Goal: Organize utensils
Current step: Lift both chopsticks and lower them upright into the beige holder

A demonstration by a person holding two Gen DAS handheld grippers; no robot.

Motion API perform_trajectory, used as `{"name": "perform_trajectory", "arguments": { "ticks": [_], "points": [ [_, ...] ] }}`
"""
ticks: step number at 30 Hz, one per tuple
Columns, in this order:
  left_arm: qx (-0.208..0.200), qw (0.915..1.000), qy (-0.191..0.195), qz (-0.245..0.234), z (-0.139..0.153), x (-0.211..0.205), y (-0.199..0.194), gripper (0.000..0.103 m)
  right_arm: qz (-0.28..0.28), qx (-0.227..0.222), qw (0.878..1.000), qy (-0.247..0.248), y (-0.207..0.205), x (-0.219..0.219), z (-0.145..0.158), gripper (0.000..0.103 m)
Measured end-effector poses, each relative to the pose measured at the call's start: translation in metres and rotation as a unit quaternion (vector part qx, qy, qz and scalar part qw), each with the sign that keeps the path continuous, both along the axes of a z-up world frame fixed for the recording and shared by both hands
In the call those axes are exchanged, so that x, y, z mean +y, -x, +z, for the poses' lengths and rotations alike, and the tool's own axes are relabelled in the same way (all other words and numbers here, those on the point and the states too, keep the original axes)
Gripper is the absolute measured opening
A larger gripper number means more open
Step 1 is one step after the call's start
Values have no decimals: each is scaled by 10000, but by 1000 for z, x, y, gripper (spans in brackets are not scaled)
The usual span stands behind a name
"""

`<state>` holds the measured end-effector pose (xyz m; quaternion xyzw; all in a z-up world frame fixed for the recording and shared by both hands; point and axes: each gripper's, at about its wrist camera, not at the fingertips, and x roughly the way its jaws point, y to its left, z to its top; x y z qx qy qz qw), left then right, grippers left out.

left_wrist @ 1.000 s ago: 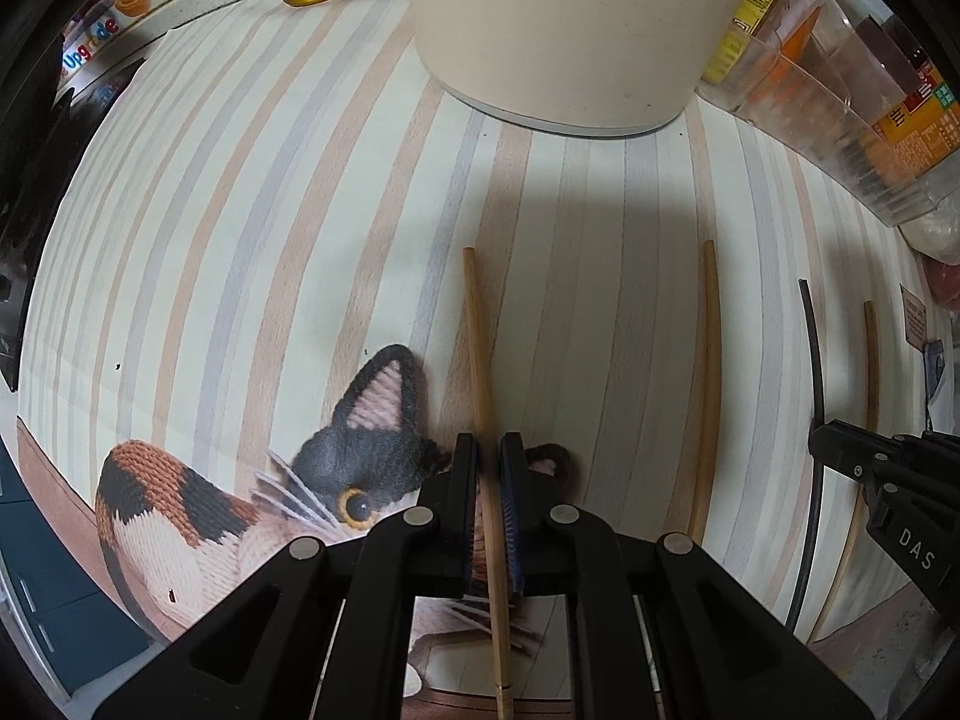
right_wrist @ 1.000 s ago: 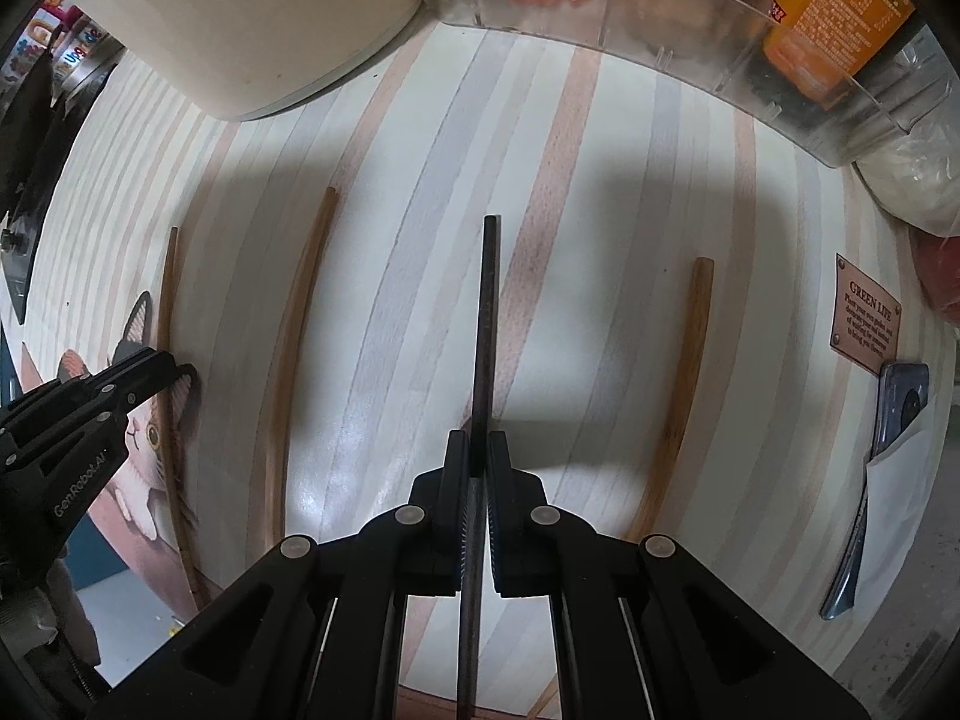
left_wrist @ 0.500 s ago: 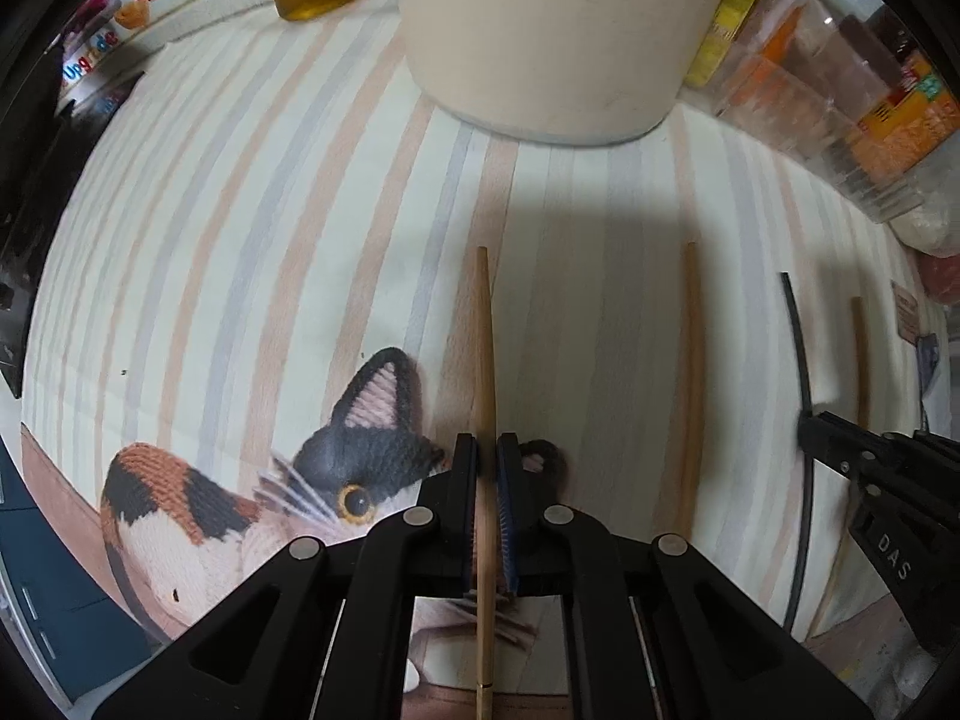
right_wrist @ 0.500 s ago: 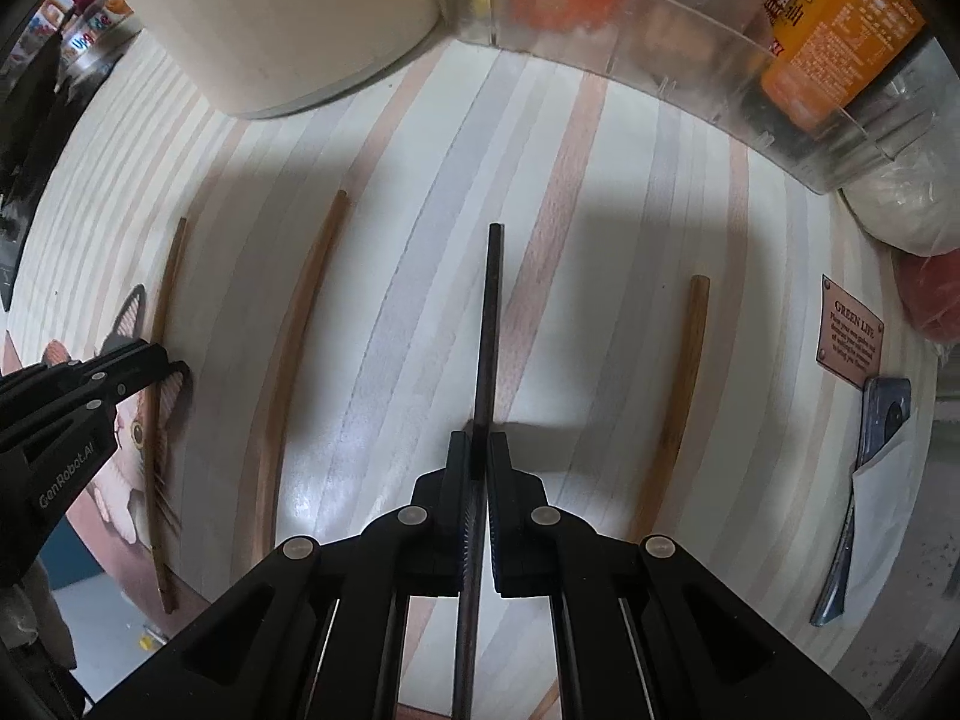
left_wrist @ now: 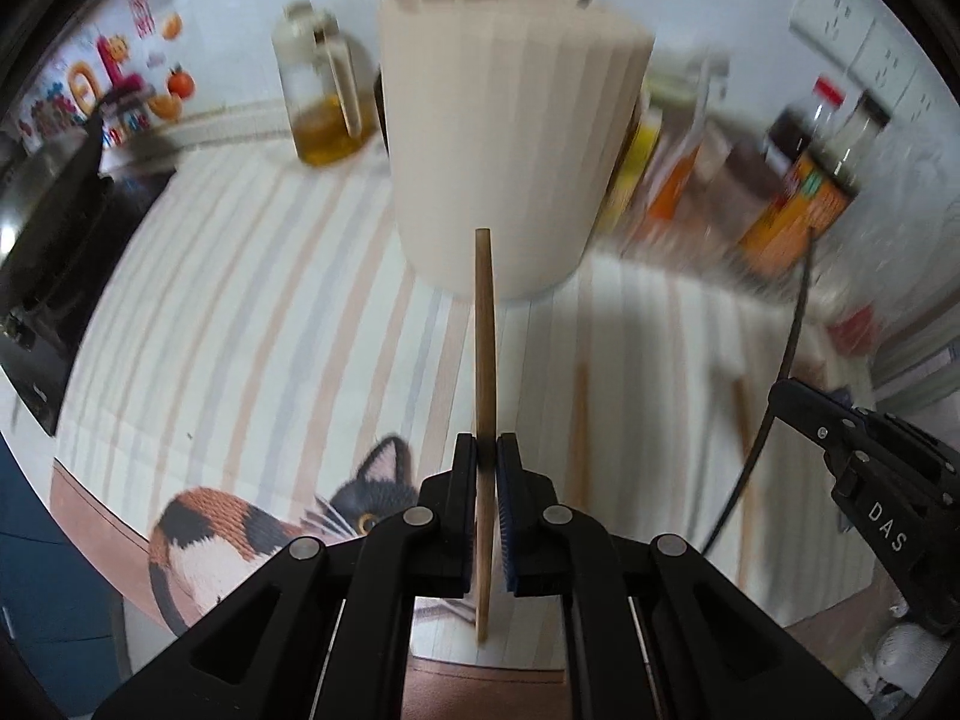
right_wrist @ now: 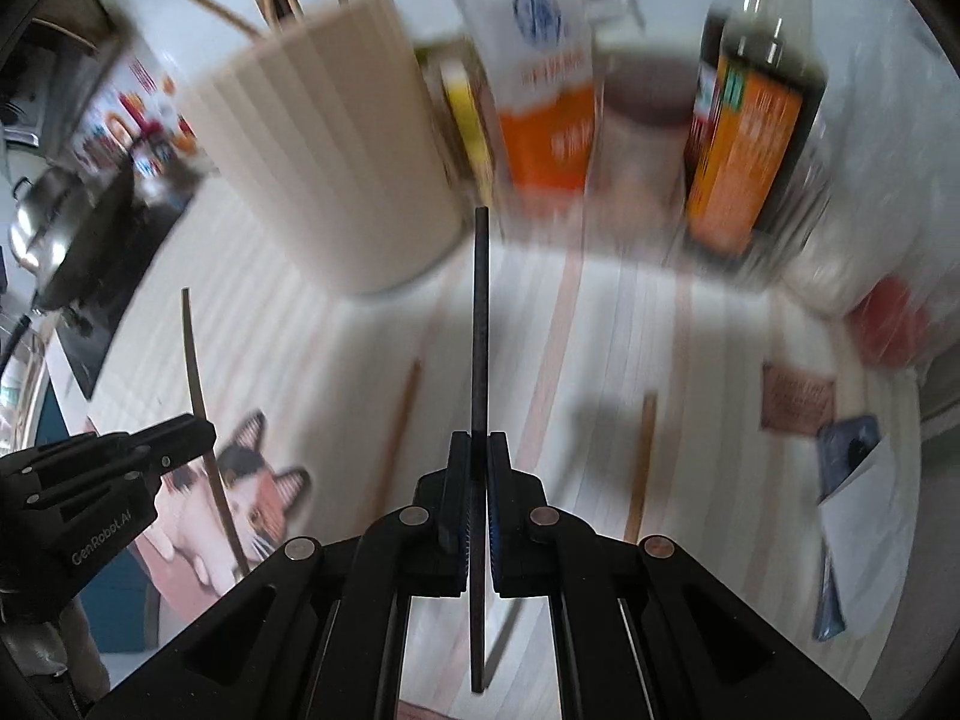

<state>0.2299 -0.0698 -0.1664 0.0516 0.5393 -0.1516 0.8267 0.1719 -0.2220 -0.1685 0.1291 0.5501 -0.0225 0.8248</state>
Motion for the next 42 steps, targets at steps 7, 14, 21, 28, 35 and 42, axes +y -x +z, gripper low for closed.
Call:
{"name": "perform_trajectory", "arguments": {
  "ticks": [7, 14, 21, 28, 35, 42],
  "points": [
    [-695, 9973, 248, -37, 60, -2, -8, 4, -84, -927, 9955, 177, -5, -1, 58, 4],
    [-1483, 9873, 568, 15, 138, -3, -29, 4, -196, -1780, 9834, 286, -42, -8, 125, 2],
    [-2001, 9759, 862, 128, 199, 6, -45, 4, -148, -2406, 9700, 304, -70, -10, 191, 0],
    [-2241, 9691, 982, 300, 230, 12, -72, 4, 74, -2451, 9693, 159, -103, -2, 230, 0],
    [-2387, 9664, 860, 420, 232, 10, -102, 4, -226, -1941, 9803, -284, -127, -15, 189, 0],
    [-2402, 9664, 763, 499, 228, 4, -141, 4, -646, -1904, 9787, -405, -142, -32, 174, 0]
  ]
}}
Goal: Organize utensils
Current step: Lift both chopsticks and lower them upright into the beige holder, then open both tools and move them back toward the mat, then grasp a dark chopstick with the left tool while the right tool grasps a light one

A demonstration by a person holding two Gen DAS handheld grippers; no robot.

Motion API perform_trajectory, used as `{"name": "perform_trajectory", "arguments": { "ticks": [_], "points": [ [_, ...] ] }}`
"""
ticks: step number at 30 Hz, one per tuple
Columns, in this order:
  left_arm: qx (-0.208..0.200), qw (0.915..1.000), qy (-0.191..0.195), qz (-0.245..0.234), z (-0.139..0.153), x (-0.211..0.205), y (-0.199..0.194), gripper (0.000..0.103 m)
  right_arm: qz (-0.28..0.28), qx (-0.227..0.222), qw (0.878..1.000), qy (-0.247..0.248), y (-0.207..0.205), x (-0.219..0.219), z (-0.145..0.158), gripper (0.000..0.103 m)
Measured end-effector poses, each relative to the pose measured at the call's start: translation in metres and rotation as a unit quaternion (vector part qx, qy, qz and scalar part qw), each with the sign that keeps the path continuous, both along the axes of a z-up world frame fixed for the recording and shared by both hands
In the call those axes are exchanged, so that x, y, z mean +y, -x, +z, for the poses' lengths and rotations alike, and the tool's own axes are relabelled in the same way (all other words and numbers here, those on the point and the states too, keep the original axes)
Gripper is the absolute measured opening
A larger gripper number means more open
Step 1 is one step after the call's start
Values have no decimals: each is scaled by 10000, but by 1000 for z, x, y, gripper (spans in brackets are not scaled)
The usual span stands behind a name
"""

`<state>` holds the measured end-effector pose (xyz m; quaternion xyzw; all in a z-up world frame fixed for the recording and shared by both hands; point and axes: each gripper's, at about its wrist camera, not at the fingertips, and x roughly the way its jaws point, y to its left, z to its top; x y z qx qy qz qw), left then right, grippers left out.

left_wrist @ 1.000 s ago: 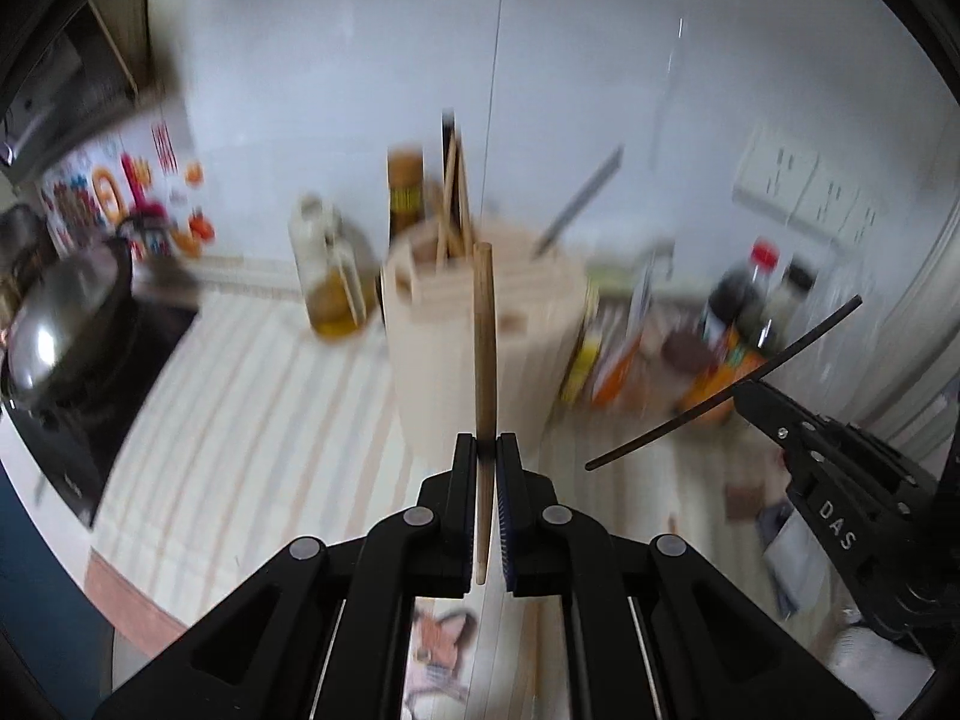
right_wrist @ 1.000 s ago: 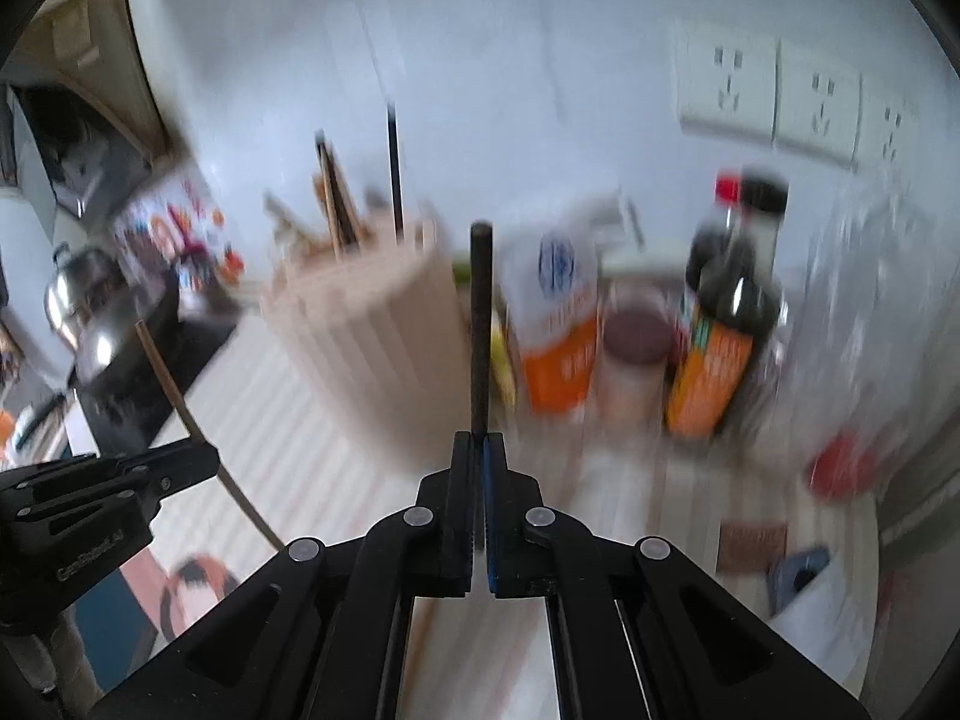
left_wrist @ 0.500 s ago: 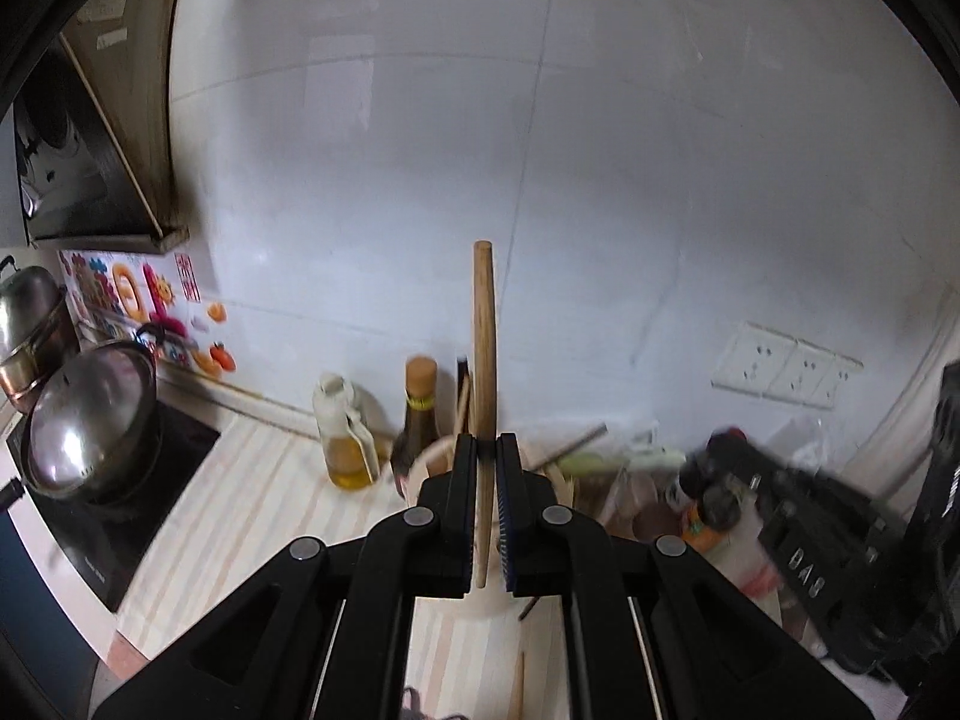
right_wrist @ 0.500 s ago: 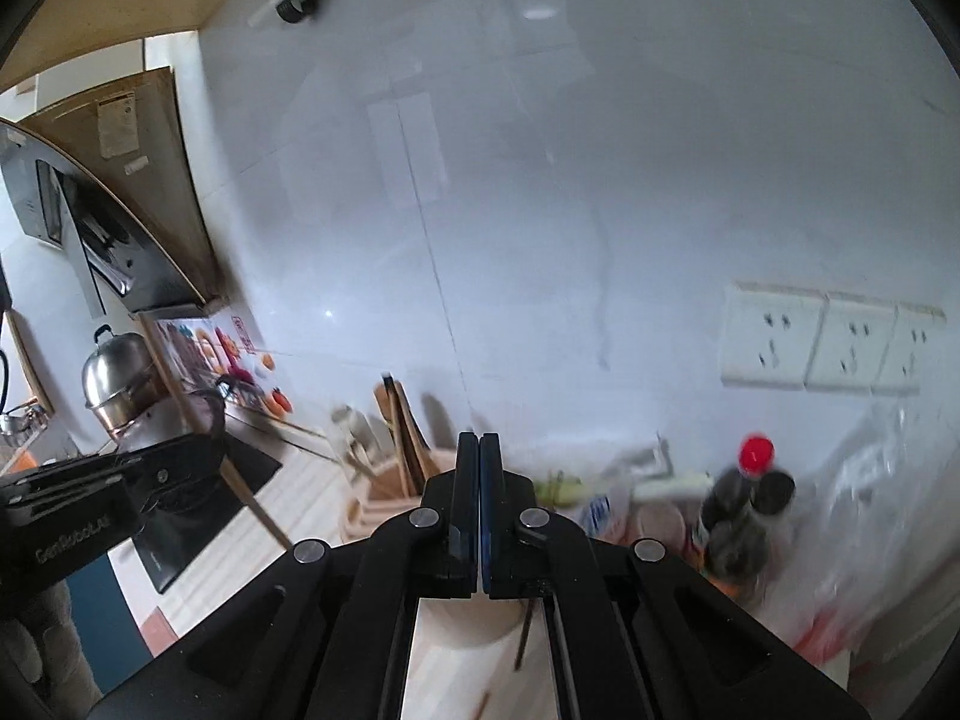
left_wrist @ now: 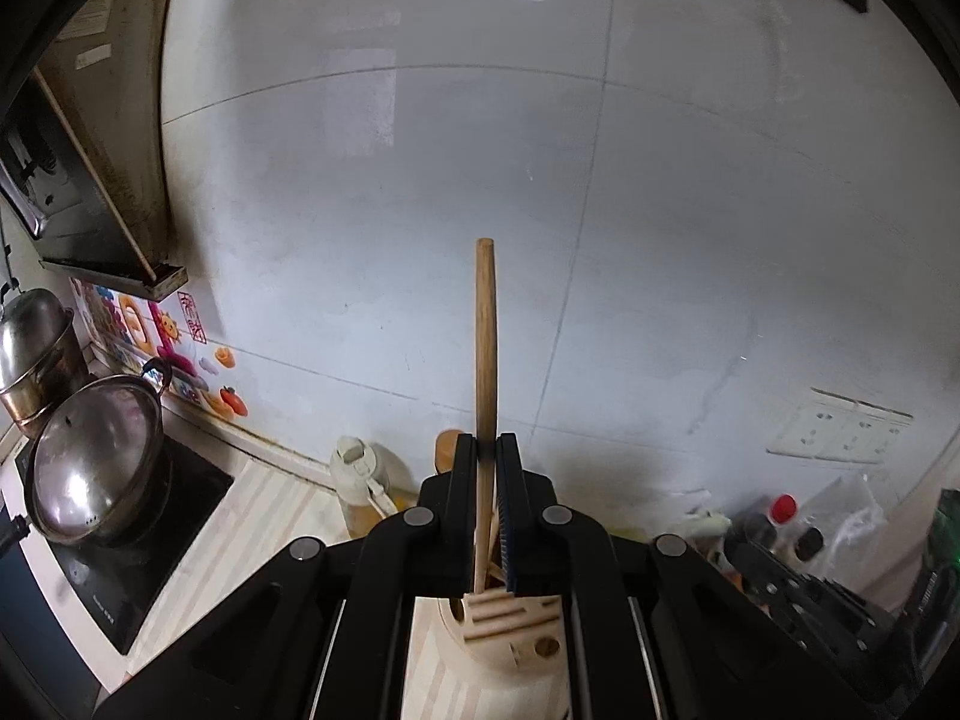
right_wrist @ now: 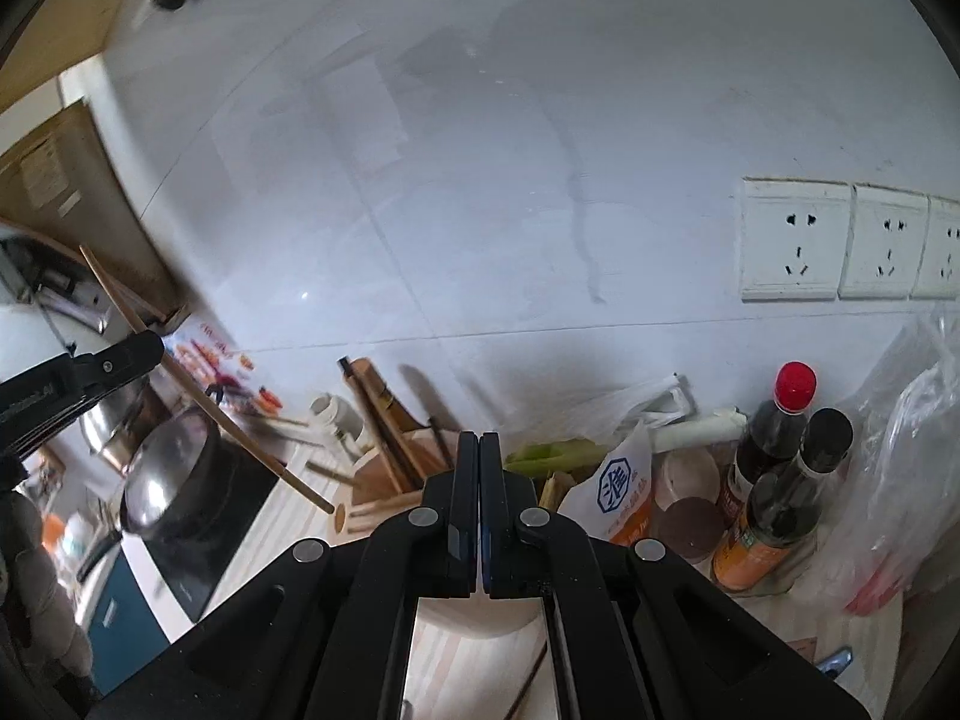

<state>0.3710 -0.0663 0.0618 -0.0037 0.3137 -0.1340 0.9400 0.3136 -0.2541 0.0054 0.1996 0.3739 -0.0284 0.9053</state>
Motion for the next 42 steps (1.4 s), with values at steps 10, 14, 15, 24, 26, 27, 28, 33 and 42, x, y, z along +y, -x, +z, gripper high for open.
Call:
{"name": "perform_trajectory", "arguments": {
  "ticks": [10, 14, 15, 24, 26, 27, 28, 33, 42],
  "points": [
    [586, 9981, -40, -190, -39, -7, -42, 8, -115, 208, 9997, 51, -18, -7, -19, 0],
    [740, 9972, -24, -65, -46, -2, -38, 55, -156, 432, 9989, -13, -20, -15, -29, 0],
    [633, 9979, -146, 22, -47, 0, -32, 73, -168, 474, 9987, -34, -18, -16, -30, 0],
    [684, 9957, -563, 254, -89, 15, 35, 96, -405, 1242, 9912, -221, 42, -44, -69, 20],
    [786, 9948, -626, 180, -107, 13, 52, 96, -459, 1482, 9876, -225, 61, -50, -84, 25],
    [872, 9935, -710, 153, -118, 9, 60, 96, -480, 1636, 9851, -220, 72, -52, -94, 25],
    [985, 9920, -792, 23, -132, 1, 68, 96, -509, 1775, 9826, -208, 80, -55, -104, 25],
    [1586, 9783, -1180, -616, -189, -43, 81, 96, -561, 2615, 9631, -296, 114, -68, -167, 25],
    [2288, 9464, -1715, -1499, -274, -124, 68, 64, -185, 3751, 9257, -443, 133, -66, -264, 25]
  ]
}}
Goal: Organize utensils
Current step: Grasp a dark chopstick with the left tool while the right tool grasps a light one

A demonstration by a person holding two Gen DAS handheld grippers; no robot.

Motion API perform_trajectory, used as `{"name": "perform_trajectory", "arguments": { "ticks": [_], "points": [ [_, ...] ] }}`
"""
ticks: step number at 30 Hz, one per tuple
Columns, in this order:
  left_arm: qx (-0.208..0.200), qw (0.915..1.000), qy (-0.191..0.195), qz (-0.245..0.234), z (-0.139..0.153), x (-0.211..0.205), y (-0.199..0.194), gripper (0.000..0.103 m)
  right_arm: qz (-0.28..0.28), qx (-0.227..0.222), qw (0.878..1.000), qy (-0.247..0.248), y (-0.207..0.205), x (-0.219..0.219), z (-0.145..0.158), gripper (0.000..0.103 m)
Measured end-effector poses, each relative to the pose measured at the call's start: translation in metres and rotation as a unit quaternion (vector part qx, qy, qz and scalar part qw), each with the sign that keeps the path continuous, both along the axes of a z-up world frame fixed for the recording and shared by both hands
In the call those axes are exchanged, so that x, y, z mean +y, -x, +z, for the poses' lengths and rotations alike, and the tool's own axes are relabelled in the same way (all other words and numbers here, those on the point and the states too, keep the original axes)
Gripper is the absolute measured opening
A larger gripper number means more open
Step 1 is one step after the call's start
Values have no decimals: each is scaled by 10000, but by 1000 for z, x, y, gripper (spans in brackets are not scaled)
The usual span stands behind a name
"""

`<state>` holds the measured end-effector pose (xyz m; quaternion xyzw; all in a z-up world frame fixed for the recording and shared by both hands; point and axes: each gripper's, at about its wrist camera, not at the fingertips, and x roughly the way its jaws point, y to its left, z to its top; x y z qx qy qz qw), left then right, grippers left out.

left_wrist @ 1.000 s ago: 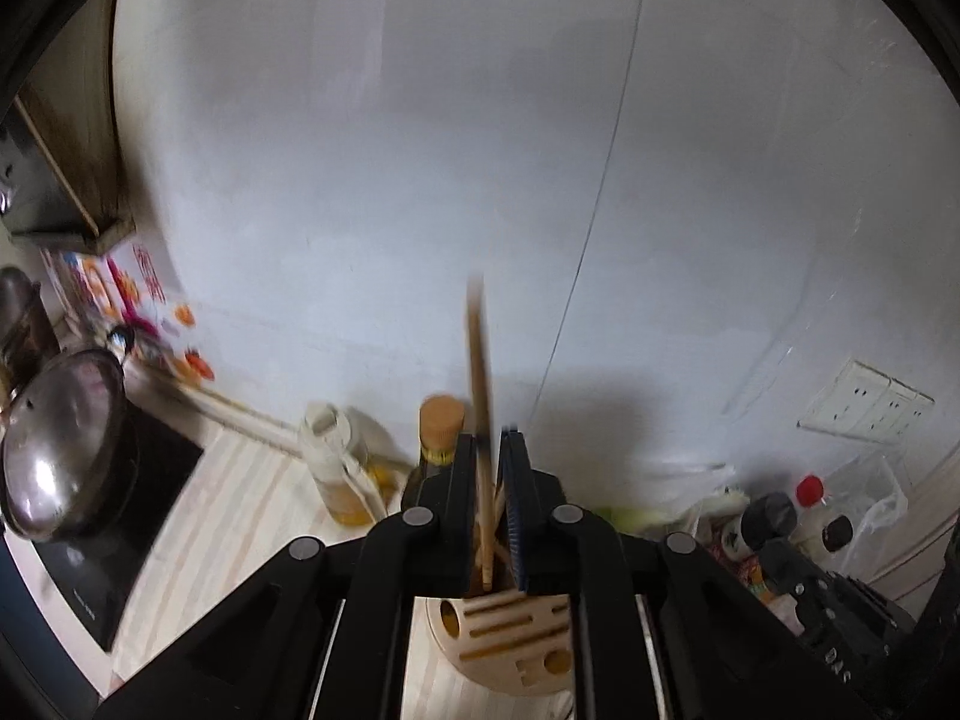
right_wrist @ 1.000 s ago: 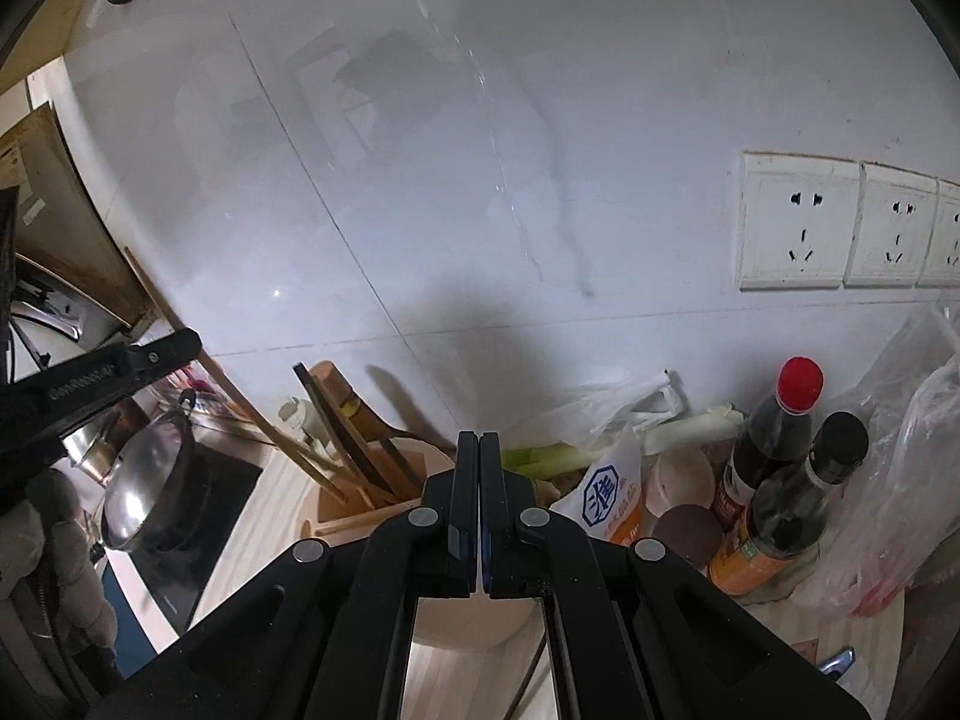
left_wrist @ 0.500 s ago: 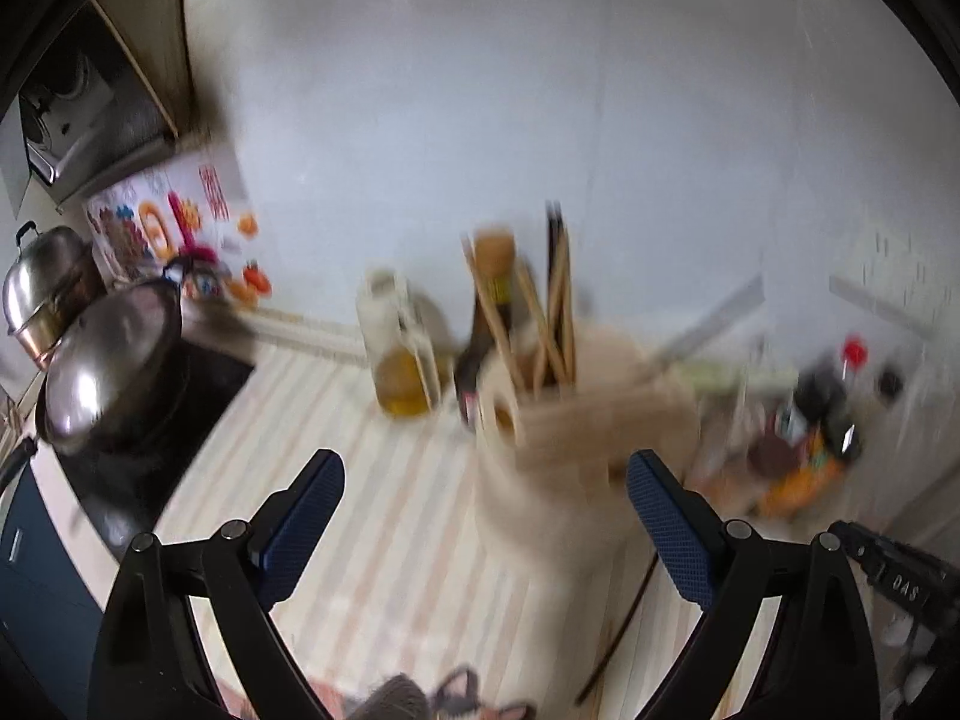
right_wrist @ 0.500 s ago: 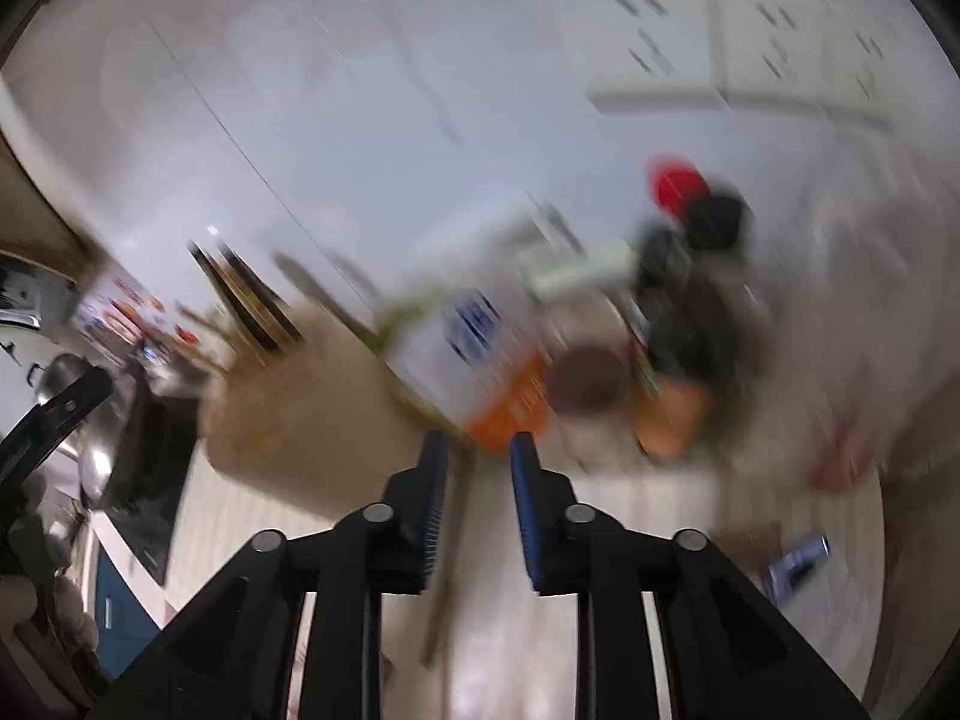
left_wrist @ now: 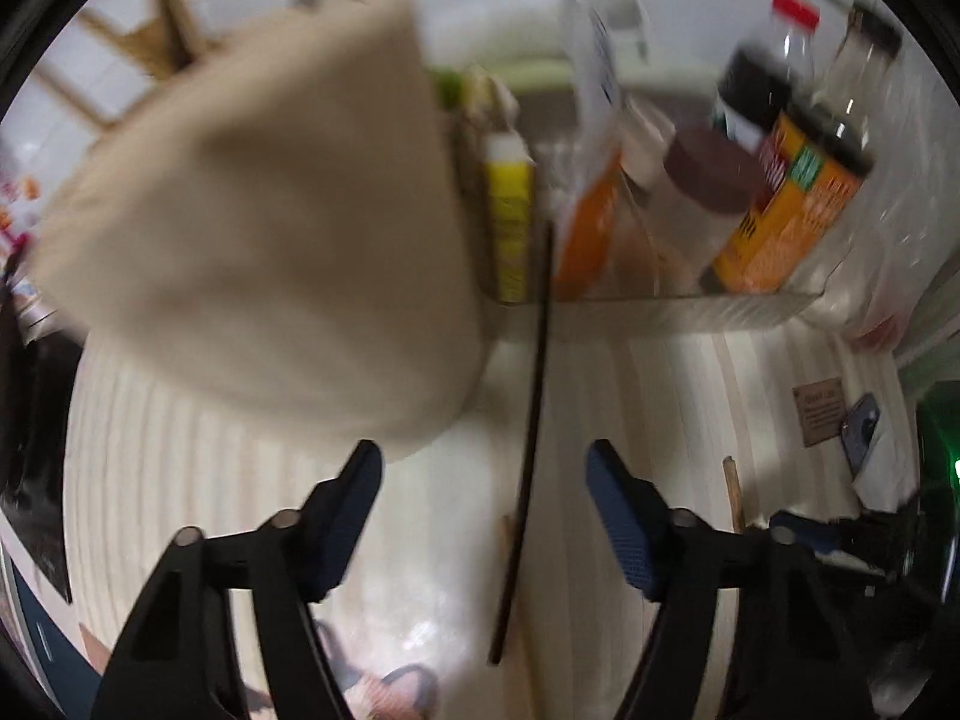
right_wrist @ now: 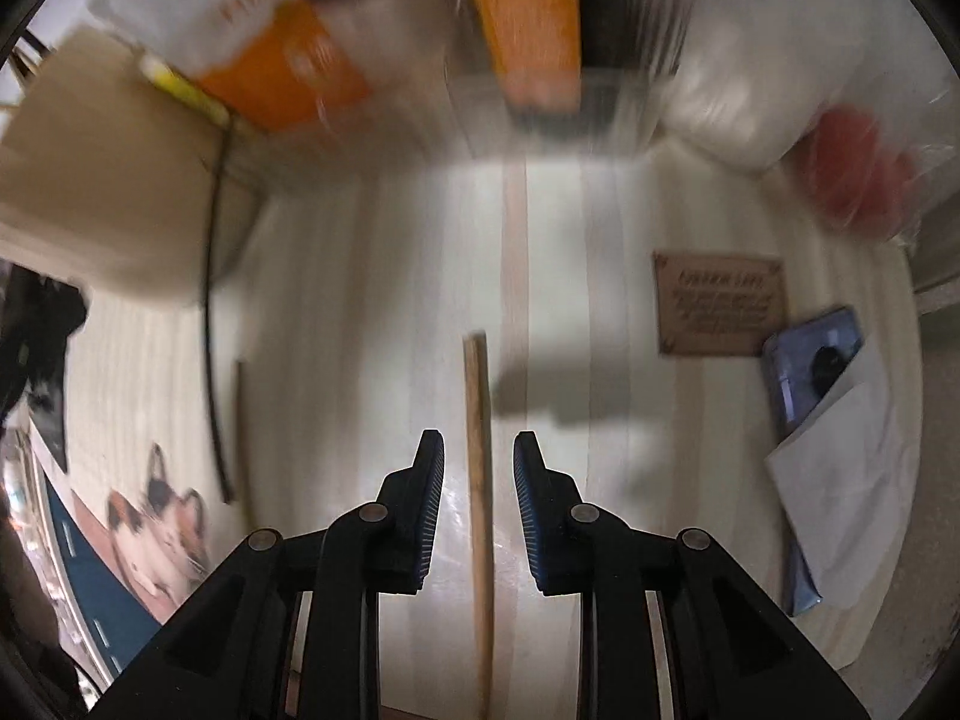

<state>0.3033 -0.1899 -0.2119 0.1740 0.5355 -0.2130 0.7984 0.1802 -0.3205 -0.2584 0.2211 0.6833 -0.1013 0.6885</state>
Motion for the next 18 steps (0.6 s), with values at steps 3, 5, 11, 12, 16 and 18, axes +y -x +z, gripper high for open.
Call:
{"name": "perform_trajectory", "arguments": {
  "ticks": [3, 5, 11, 12, 16, 18],
  "points": [
    [85, 9996, -190, -193, -18, -18, -5, 64, 37, 169, 9998, -38, 3, 2, -12, 25],
    [66, 9991, -342, -259, -27, -27, -6, 61, 79, 179, 9998, 19, 4, 3, -14, 25],
    [-31, 9970, -614, -468, -44, -43, -4, 4, 362, 298, 9979, 456, 5, 13, -13, 15],
    [-65, 9971, -583, -479, -44, -43, -2, 4, 409, 299, 9972, 556, 5, 16, -12, 8],
    [-141, 9985, -403, -356, -33, -34, 5, 3, 299, 172, 9978, 573, 12, 13, -7, 7],
    [-198, 9992, -231, -251, -20, -25, 11, 3, 164, 1, 9983, 565, 21, 6, -1, 7]
  ]
}}
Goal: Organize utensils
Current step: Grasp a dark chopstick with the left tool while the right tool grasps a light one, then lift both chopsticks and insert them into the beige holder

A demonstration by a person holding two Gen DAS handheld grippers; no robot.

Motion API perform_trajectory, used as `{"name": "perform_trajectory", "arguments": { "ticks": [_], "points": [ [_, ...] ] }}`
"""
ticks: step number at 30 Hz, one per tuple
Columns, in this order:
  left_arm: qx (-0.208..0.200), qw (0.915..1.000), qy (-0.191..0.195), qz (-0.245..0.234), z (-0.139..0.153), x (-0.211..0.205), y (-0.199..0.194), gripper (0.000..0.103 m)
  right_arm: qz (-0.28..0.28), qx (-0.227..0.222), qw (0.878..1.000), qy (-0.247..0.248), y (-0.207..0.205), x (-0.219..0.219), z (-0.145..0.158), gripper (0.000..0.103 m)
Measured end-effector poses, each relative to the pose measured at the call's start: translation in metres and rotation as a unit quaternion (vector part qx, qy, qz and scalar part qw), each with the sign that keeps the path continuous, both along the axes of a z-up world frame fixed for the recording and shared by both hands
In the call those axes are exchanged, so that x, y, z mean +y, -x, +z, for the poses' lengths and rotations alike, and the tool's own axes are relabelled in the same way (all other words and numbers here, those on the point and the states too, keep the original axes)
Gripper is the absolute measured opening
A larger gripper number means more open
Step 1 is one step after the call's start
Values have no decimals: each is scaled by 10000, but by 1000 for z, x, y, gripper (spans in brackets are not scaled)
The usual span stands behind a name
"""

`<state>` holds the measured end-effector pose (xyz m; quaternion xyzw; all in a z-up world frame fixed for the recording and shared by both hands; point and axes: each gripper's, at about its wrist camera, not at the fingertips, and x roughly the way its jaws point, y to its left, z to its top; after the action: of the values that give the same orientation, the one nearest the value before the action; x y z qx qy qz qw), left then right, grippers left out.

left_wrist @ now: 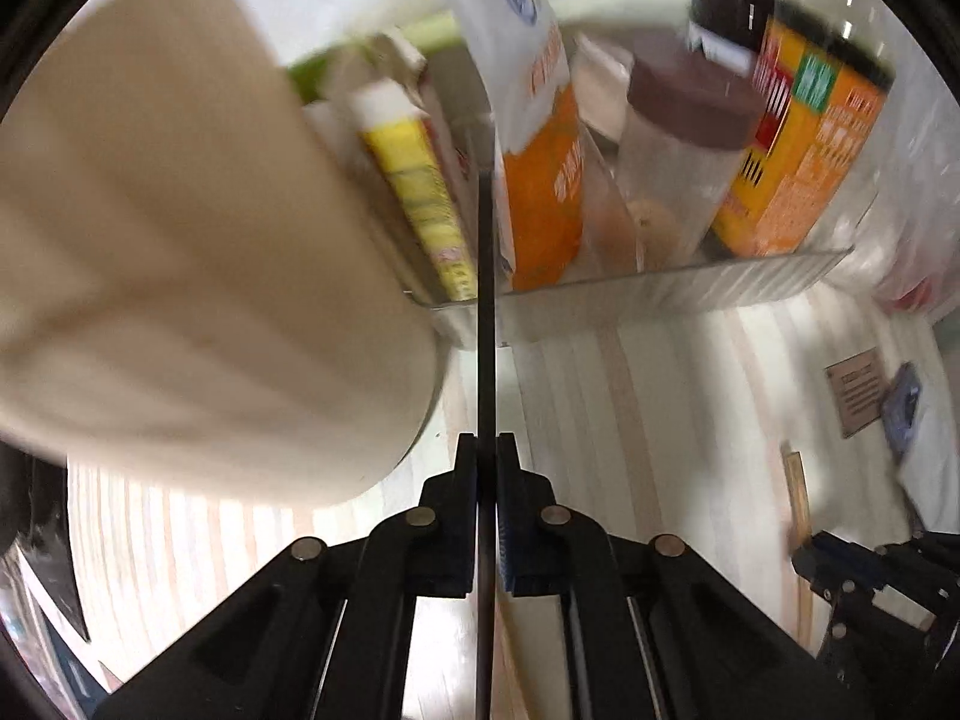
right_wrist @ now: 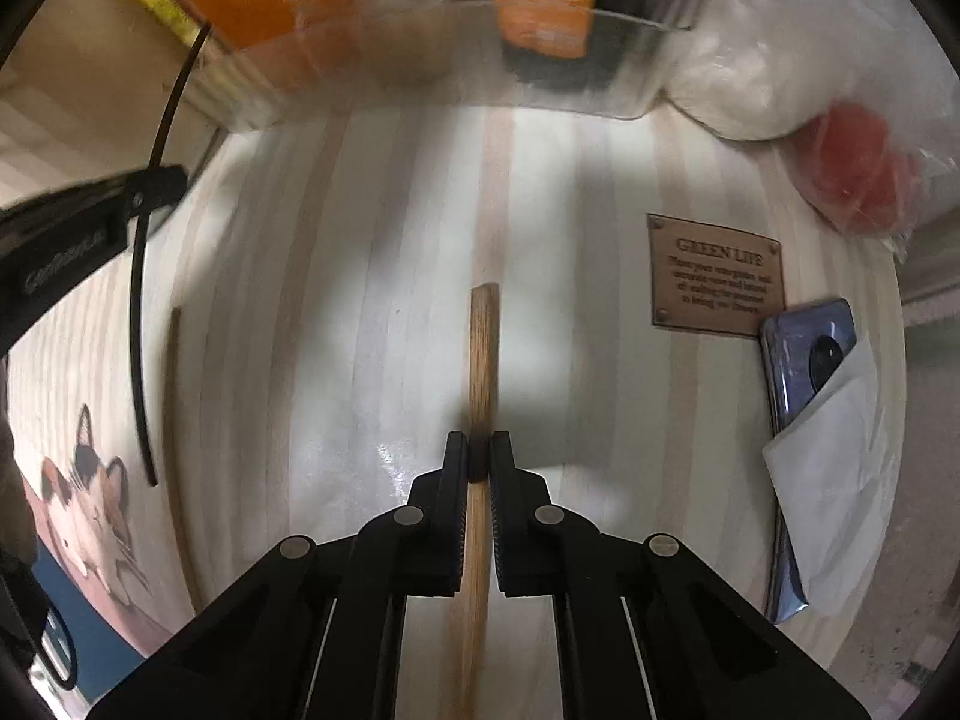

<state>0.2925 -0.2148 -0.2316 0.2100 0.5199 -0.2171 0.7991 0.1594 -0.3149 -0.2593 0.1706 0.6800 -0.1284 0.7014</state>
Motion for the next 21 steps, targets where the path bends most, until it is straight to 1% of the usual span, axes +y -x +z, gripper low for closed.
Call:
{"name": "perform_trajectory", "arguments": {
  "ticks": [4, 7, 10, 12, 14, 15, 16, 17, 18, 19, 20, 21],
  "points": [
    [-80, 9993, 300, 203, 28, 25, 17, 3, -101, -397, 9992, -12, 10, -5, 23, 7],
    [-167, 9977, 540, 381, 53, 46, 33, 3, -100, -776, 9969, 44, 15, -4, 48, 7],
    [-338, 9951, 755, 545, 82, 65, 43, 3, -73, -1227, 9924, 111, 17, -4, 78, 7],
    [-469, 9926, 916, 642, 103, 78, 47, 3, -52, -1576, 9873, 187, 11, -4, 101, 7],
    [-658, 9889, 1119, 729, 131, 88, 45, 3, -54, -1969, 9802, 206, -2, -2, 126, 7],
    [-791, 9858, 1261, 778, 150, 94, 44, 3, -47, -2160, 9761, 228, -10, 4, 140, 7],
    [-884, 9832, 1372, 824, 164, 98, 42, 3, -42, -2401, 9705, 223, -15, 6, 159, 7],
    [-989, 9798, 1496, 882, 179, 103, 39, 3, -22, -2629, 9646, 199, -21, 6, 177, 7],
    [-1144, 9747, 1672, 940, 202, 110, 34, 3, -10, -2893, 9571, 179, -29, 7, 197, 7],
    [-1243, 9715, 1766, 975, 216, 113, 29, 3, 5, -3068, 9516, 158, -40, 10, 210, 7],
    [-1341, 9682, 1849, 1024, 231, 118, 22, 3, 86, -3299, 9439, 121, -52, 14, 231, 7],
    [-1506, 9627, 1957, 1102, 251, 124, 12, 3, 86, -3505, 9365, 112, -60, 16, 247, 7]
  ]
}}
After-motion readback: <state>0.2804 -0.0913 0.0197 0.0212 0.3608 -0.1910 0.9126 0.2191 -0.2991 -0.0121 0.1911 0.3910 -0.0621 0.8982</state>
